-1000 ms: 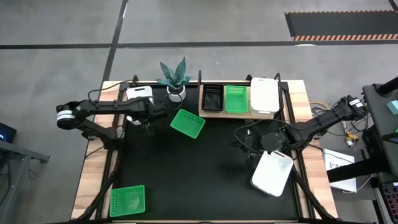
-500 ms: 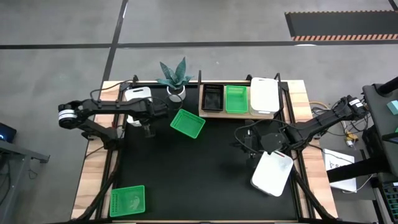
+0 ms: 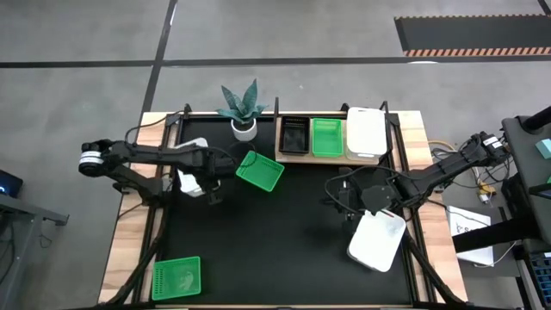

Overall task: Stack baskets on shelf by color
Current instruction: Stack the left white bin on the white bin on the shelf

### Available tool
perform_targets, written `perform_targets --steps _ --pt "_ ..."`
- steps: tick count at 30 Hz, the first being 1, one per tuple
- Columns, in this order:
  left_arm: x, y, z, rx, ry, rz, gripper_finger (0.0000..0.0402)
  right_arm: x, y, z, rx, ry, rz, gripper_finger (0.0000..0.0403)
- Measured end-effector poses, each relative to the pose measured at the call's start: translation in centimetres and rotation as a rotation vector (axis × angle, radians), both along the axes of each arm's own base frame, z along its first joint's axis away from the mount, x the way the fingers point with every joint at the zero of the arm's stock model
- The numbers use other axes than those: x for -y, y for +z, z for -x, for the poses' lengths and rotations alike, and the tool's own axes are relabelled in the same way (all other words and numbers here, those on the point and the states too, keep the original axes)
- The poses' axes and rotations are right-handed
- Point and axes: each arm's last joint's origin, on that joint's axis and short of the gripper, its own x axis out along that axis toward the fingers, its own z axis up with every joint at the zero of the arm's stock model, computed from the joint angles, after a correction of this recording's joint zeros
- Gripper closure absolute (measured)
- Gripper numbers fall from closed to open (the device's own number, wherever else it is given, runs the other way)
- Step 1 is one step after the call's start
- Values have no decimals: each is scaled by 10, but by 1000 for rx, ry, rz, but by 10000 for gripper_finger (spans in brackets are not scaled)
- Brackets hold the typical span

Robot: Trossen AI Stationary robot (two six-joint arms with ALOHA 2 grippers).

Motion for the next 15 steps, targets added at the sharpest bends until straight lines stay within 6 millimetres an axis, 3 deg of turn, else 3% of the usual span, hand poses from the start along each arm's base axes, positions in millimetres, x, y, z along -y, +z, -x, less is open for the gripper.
perform_targets --steps 15 --pt "85 19 -59 220 -111 56 401 0 -1 1 -13 -12 -19 394"
